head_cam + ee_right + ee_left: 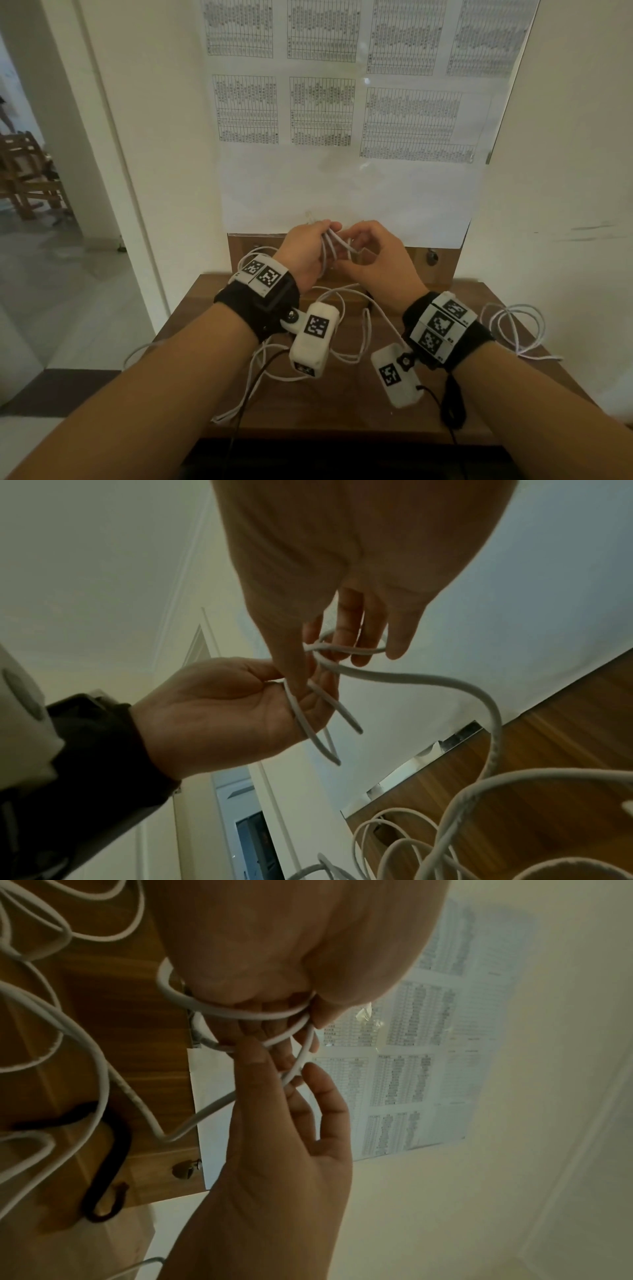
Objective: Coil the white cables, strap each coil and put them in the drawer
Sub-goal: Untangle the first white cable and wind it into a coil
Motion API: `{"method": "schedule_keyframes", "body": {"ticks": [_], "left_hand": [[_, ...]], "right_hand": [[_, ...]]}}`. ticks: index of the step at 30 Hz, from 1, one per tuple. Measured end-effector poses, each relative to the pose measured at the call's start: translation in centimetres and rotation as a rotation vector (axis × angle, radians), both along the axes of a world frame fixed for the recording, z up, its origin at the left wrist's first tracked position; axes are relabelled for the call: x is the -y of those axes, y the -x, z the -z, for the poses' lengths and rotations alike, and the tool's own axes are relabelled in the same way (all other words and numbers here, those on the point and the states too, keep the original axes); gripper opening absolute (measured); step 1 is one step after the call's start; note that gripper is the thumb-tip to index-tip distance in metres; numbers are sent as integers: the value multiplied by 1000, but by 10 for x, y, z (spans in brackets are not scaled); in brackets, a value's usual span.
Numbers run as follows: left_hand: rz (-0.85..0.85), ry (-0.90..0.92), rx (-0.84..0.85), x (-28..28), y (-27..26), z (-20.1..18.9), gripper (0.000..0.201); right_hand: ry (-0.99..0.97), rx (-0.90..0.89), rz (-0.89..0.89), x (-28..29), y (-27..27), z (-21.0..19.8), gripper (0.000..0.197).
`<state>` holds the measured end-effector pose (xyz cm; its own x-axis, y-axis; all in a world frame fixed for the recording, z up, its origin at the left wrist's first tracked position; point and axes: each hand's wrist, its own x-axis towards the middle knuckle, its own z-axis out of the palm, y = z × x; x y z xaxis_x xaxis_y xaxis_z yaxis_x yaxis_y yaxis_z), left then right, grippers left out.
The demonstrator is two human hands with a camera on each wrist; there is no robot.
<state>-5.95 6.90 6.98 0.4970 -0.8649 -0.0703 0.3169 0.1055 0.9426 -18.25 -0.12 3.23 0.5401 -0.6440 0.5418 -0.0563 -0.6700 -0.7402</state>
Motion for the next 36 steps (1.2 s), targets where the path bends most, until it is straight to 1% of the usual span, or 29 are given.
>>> {"method": "schedule_keyframes", "body": {"ticks": [1, 3, 5, 6, 7, 9, 11, 13, 15, 16, 18, 19, 22, 23, 24, 26, 27, 29, 31, 32, 34, 36], "left_hand": [[1, -4, -21, 0, -2, 0, 30], [-3, 9, -106, 2, -6, 1, 30], [-1, 41, -200, 2, -10, 1, 26], [9, 59, -234, 2, -12, 1, 23], [26, 78, -262, 2, -12, 1, 20], [87, 118, -316, 1, -11, 2, 18], [179, 153, -377, 1, -8, 3, 21], [264, 173, -408, 2, -7, 4, 28], [316, 186, -384, 3, -8, 5, 32], [330, 186, -360, 3, -9, 6, 34], [323, 165, -288, 1, -11, 7, 35], [309, 151, -254, 0, -12, 8, 34], [281, 135, -198, 0, -15, 10, 32], [276, 137, -180, 1, -17, 11, 32], [282, 138, -163, 1, -17, 12, 32], [315, 120, -128, 0, -17, 11, 33], [325, 102, -117, -1, -17, 10, 39], [323, 59, -97, -2, -18, 9, 53], [303, 19, -52, 0, -19, 10, 60], [290, 7, -31, 1, -19, 11, 60], [283, -1, -20, 2, -18, 11, 53], [316, 9, -42, 2, -15, 10, 47]], "right_hand": [[5, 18, -20, 0, 1, 0, 33], [-56, 153, -8, 2, 1, 0, 19], [-117, 271, 114, 10, 2, -1, 14], [-147, 277, 168, 13, 2, -1, 13], [-208, 253, 180, 15, 2, -3, 12], [-410, 146, 109, 13, 1, -6, 24], [-636, 53, -48, 10, -2, -6, 31], [-770, 33, -210, 8, -3, -4, 35], [-810, 67, -296, 7, -2, -4, 37], [-817, 115, -314, 7, -1, -5, 35], [-819, 241, -312, 7, 0, -8, 30], [-800, 274, -288, 8, 0, -10, 29], [-669, 219, -155, 9, -1, -14, 27], [-657, 207, -144, 9, -2, -15, 28], [-679, 209, -168, 7, -2, -16, 27], [-791, 249, -296, 5, 0, -20, 20], [-853, 276, -361, 4, 0, -21, 18], [-922, 299, -431, 4, 1, -23, 17], [-947, 302, -449, 5, 1, -23, 18], [-948, 299, -452, 5, 1, -24, 18], [-943, 292, -446, 4, -1, -25, 26], [-914, 279, -379, 4, -4, -24, 35]]}}
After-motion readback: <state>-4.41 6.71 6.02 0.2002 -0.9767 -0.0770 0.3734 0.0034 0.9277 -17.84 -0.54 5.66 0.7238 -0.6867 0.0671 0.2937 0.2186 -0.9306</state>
